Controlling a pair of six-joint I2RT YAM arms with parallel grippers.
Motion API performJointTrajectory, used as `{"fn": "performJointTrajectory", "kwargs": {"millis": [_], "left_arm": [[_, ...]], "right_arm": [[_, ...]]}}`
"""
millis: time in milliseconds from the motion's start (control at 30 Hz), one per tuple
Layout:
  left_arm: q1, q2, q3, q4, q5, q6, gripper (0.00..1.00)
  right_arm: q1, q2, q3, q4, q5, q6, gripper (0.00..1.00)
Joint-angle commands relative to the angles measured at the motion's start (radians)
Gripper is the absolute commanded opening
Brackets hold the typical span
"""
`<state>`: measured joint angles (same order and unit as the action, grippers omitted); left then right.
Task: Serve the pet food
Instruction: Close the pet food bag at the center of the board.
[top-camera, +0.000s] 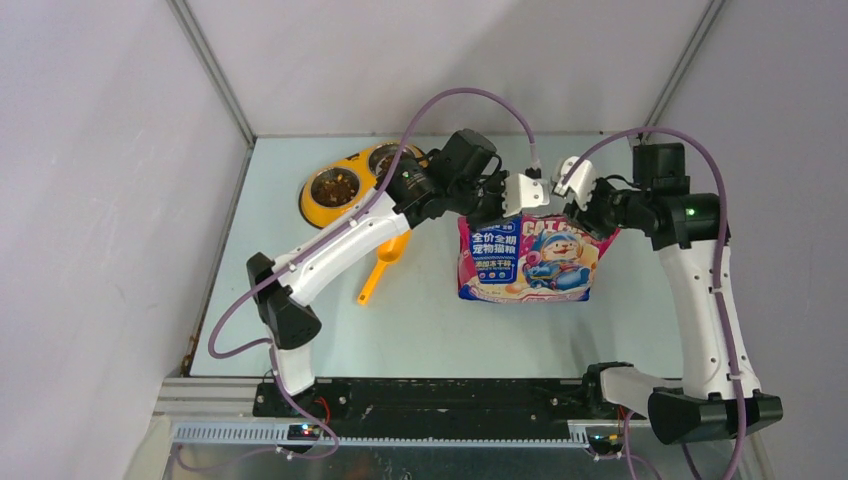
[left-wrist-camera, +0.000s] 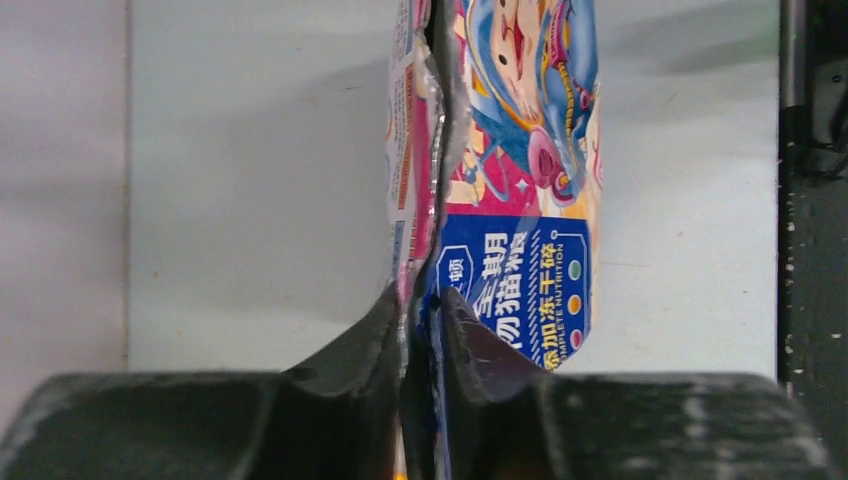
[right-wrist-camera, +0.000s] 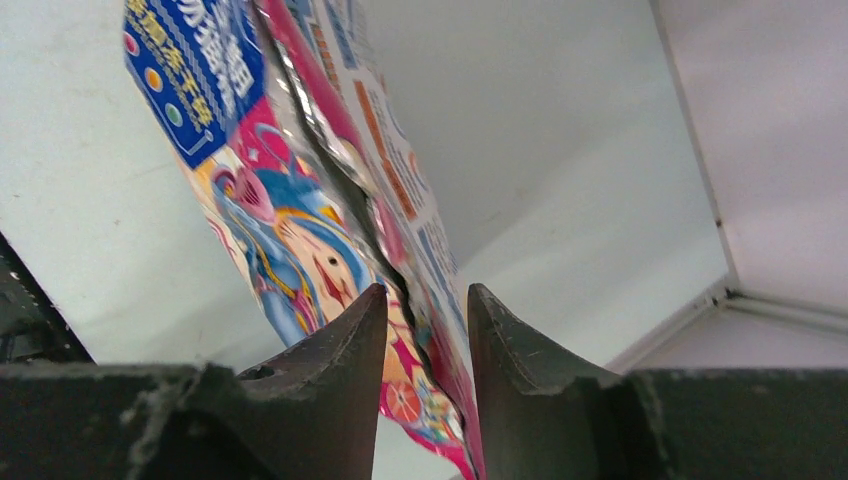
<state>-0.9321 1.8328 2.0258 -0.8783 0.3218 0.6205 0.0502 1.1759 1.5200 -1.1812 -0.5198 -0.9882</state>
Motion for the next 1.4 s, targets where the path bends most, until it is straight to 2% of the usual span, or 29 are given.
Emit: {"fn": "performJointTrajectory", "kwargs": {"millis": [0, 67, 133, 500, 633, 800, 1000, 1067, 1133, 1167, 1233, 1367], "left_arm": [[-0.004, -0.01, 0.032, 0.049, -0.03, -0.043, 0.14], [-0.004, -0.012, 0.027, 0.054, -0.039, -0.056, 0.02], [-0.004, -0.018, 0.017, 0.058, -0.045, -0.063, 0.0], [-0.002, -0.075, -0.082, 0.099, -0.083, -0.161, 0.0], [-0.002, -0.085, -0.094, 0.102, -0.075, -0.184, 0.0], [-0.001, -0.079, -0.082, 0.103, -0.07, -0.203, 0.0], [0.005, -0.073, -0.072, 0.091, -0.053, -0.211, 0.0], [0.008, -0.072, -0.072, 0.088, -0.048, -0.212, 0.0], [0.012, -0.071, -0.072, 0.082, -0.042, -0.213, 0.0], [0.012, -0.07, -0.073, 0.08, -0.037, -0.214, 0.0], [0.015, -0.069, -0.076, 0.079, -0.033, -0.216, 0.0], [0.016, -0.075, -0.082, 0.078, -0.03, -0.218, 0.0]], "right_arm": [[0.045, -0.008, -0.049, 0.108, -0.042, 0.07, 0.39], [0.05, -0.012, -0.065, 0.136, -0.089, 0.085, 0.39], [0.052, -0.017, -0.086, 0.168, -0.136, 0.099, 0.39], [0.079, -0.075, -0.264, 0.409, -0.349, 0.098, 0.41], [0.084, -0.076, -0.288, 0.473, -0.407, 0.131, 0.38], [0.118, -0.066, -0.29, 0.471, -0.414, 0.137, 0.33], [0.172, -0.083, -0.313, 0.464, -0.344, 0.076, 0.33], [0.191, -0.088, -0.323, 0.463, -0.306, 0.053, 0.31], [0.202, -0.098, -0.331, 0.467, -0.28, 0.04, 0.23], [0.205, -0.101, -0.332, 0.469, -0.271, 0.034, 0.14], [0.206, -0.111, -0.332, 0.486, -0.263, 0.046, 0.01], [0.203, -0.131, -0.33, 0.508, -0.234, 0.08, 0.0]]}}
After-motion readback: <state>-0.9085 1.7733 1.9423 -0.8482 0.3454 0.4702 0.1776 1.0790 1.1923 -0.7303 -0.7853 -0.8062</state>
